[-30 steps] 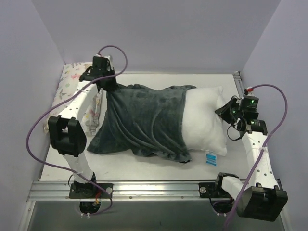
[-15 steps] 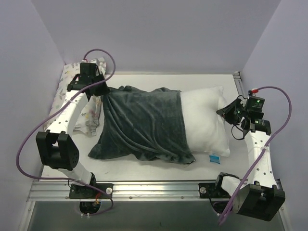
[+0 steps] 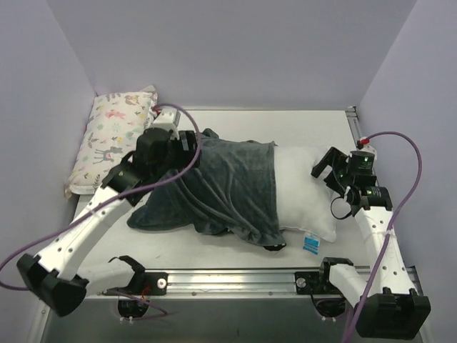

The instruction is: Remove the pillowcase from the pillow

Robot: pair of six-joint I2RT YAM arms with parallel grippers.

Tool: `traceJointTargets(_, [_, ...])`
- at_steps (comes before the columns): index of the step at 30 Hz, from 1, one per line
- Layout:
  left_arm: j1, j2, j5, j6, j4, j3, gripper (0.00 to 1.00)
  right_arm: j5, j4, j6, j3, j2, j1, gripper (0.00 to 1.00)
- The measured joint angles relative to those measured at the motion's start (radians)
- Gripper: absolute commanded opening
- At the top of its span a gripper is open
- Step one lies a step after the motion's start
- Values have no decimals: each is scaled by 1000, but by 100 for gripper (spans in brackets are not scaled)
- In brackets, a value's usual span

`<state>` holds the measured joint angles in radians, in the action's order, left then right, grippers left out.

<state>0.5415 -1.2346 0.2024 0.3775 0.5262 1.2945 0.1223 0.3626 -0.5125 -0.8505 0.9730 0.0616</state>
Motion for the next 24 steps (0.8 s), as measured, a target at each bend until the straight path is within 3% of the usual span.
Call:
traceJointTargets(4, [137, 213, 89, 93, -12, -220, 90, -31, 23, 24, 0, -69, -50, 100])
traceJointTargets(7, [271, 309, 161, 179, -10, -389, 91, -82, 52, 43, 0, -125, -165, 100])
traceJointTargets(11, [437, 339, 210, 282, -27, -574, 97, -173, 97, 62, 0, -164, -315, 100])
traceJointTargets(19, [531, 336, 262, 405, -216, -752, 98, -375, 160, 68, 0, -166, -570, 100])
traceJointTargets(22, [531, 329, 286, 419, -322, -801, 79, -410, 170, 69, 5, -167, -636, 100])
traceJointTargets(23, [531, 317, 304, 428, -343, -806, 53, -420, 174, 72, 8, -168, -657, 100])
traceJointTargets(24, [531, 304, 319, 436, -354, -806, 41, -430, 179, 77, 10, -168, -678, 100])
